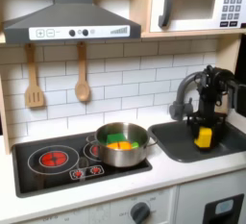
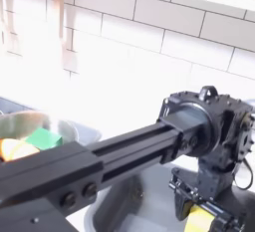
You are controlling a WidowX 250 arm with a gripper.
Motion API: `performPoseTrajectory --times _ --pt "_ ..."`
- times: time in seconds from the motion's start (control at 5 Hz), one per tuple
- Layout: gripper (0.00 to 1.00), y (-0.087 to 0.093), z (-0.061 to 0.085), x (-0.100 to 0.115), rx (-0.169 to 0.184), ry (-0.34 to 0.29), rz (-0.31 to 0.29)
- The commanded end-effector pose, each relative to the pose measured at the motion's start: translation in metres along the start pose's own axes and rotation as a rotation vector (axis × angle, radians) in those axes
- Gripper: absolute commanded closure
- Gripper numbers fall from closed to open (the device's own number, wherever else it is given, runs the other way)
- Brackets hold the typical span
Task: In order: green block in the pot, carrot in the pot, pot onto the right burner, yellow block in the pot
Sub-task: 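Take the yellow block out of the sink and put it in the pot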
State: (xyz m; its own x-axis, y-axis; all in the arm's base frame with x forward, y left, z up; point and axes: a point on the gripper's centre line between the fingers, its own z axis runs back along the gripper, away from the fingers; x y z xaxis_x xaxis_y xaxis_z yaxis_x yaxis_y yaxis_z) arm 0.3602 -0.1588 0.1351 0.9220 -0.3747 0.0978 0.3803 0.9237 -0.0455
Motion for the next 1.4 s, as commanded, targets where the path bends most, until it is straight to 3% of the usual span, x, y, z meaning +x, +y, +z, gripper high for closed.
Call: performPoseTrajectory --times 0.0,0.2,0.4,0.8,1.2 --pt "1.0 0.0 0.038 -0.006 -0.003 -0.052 0.027" --pt "1.0 0.002 0.065 -0.01 -0.003 -0.101 0.04" --pt "1.0 0.014 0.079 -0.016 0.001 -0.094 0.096" --pt "1.0 0.037 0.109 -0.025 0.042 -0.128 0.215" --pt "1.0 0.062 0.128 -0.035 0.108 -0.171 0.35"
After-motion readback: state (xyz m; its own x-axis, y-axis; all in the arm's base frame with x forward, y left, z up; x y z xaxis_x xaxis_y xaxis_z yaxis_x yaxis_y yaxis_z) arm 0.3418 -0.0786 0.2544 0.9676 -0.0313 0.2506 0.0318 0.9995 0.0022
